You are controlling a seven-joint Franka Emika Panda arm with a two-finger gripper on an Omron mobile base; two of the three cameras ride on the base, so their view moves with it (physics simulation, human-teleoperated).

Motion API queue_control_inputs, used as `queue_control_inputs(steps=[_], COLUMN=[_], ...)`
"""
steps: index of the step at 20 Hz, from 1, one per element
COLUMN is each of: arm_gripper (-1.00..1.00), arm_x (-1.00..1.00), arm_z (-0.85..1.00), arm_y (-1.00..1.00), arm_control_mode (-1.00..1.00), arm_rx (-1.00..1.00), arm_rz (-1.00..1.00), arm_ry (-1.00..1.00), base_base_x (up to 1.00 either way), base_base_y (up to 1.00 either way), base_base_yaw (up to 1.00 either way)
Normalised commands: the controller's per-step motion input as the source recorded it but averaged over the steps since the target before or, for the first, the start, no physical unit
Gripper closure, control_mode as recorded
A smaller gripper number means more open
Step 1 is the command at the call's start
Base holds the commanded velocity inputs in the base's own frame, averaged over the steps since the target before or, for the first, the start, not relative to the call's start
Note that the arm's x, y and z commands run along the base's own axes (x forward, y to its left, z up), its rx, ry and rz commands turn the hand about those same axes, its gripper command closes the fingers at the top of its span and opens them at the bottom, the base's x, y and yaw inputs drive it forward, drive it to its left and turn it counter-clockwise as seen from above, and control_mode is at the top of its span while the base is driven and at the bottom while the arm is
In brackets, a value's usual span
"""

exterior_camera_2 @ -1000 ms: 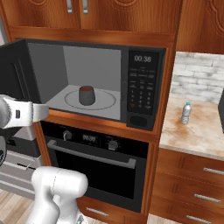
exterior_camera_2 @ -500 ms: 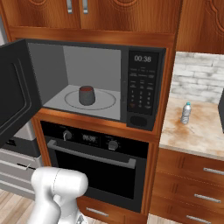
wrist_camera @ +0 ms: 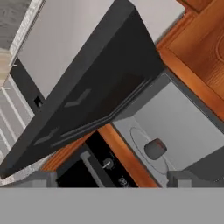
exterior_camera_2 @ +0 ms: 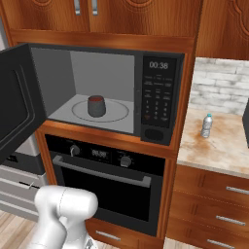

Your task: Place the microwavable item in the microwave. Then, close the microwave door and press the start button.

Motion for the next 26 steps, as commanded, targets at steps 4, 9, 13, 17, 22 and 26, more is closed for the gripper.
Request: queue_control_inputs(steps=[4, 9, 13, 17, 22, 26], arm_gripper=[-1.00, -1.00, -1.00, -1.00, -1.00, -1.00], arm_x=[0.28, 0.67, 0.99, 1.00, 0.67, 0.04], arm_z=[-0.44, -0.59, -0.80, -0.89, -0.61, -0.53], arm_y=[1.00, 0.99, 0.94, 1.00, 0.67, 0.39], arm_control_mode=[-1.00, -1.00, -1.00, -1.00, -1.00, -1.00], arm_rx=[-0.37, -0.33, -0.27, -0.30, -0.26, -0.31], arm_rz=[0.00, 0.00, 0.02, 0.08, 0.08, 0.06], arm_ry=[0.06, 0.05, 0.02, 0.00, -0.15, -0.40], base_base_x=[0.00, 0.00, 0.00, 0.00, 0.00, 0.00], base_base_y=[0.00, 0.00, 0.00, 0.00, 0.00, 0.00], base_base_yaw=[0.00, 0.00, 0.00, 0.00, 0.00, 0.00])
